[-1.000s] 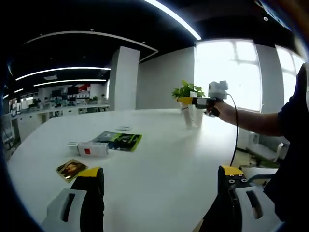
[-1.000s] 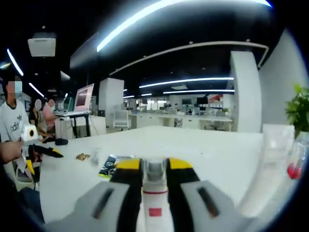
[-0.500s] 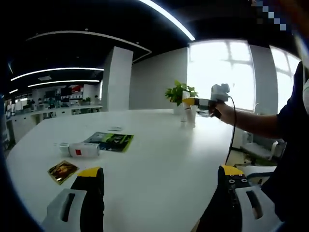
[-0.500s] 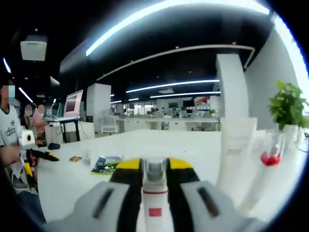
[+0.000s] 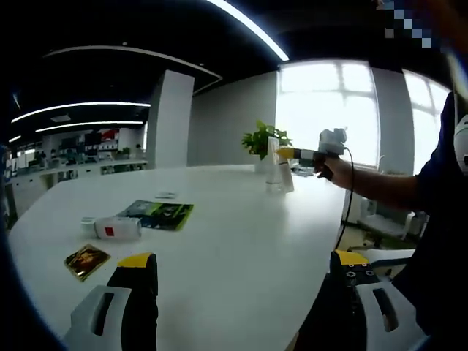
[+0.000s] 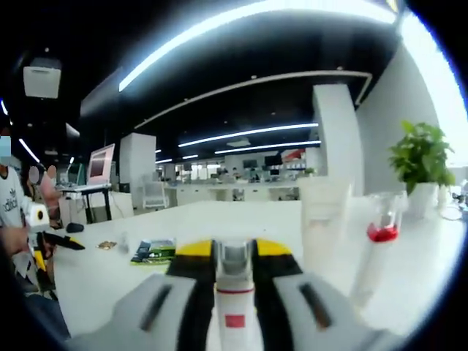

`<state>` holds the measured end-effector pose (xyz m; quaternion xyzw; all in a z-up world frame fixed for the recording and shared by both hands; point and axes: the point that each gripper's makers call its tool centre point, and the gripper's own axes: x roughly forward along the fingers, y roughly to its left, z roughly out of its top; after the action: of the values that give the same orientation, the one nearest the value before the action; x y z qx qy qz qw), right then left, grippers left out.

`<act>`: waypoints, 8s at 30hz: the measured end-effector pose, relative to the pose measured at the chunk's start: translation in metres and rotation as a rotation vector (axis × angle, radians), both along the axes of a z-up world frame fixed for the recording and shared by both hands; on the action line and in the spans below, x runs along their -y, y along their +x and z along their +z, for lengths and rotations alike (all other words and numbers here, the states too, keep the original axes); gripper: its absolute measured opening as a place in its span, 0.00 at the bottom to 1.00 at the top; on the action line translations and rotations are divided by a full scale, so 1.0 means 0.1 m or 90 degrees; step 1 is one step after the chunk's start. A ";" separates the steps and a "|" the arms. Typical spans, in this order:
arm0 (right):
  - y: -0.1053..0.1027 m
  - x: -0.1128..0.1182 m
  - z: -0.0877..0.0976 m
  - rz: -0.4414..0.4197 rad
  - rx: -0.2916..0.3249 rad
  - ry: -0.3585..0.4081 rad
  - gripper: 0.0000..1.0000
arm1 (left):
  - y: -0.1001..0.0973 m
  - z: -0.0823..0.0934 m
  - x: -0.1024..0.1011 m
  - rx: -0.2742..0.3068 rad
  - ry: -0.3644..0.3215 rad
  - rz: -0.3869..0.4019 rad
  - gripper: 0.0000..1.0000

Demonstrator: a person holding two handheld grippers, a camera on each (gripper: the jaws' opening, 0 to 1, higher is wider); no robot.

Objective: Arrange the skincare products in the storage area until every visible bottle or jar stands upright without overlapping.

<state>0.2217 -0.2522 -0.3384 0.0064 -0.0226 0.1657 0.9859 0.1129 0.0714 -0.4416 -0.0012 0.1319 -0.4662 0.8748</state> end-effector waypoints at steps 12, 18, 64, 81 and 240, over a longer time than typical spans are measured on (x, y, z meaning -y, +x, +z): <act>-0.14 0.26 0.01 -0.039 0.007 0.008 0.17 | -0.02 -0.03 0.04 0.000 0.004 -0.017 1.00; -0.20 0.37 -0.01 -0.057 0.008 0.003 0.17 | -0.03 -0.04 0.03 0.002 0.003 -0.019 1.00; -0.25 1.37 -0.03 -0.264 0.100 0.047 0.17 | -0.10 -0.03 0.23 0.014 0.013 -0.098 1.00; -0.16 1.43 -0.07 -0.322 0.124 0.031 0.17 | -0.08 -0.04 0.26 0.017 0.007 -0.102 1.00; -0.28 0.96 0.43 -0.282 0.199 -0.068 0.96 | 0.00 -0.01 0.12 0.025 0.016 -0.046 1.00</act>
<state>0.1934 -0.3477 -0.2956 -0.0760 -0.1669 -0.0544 0.9815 0.1127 0.0596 -0.4431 0.0239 0.1205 -0.4956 0.8598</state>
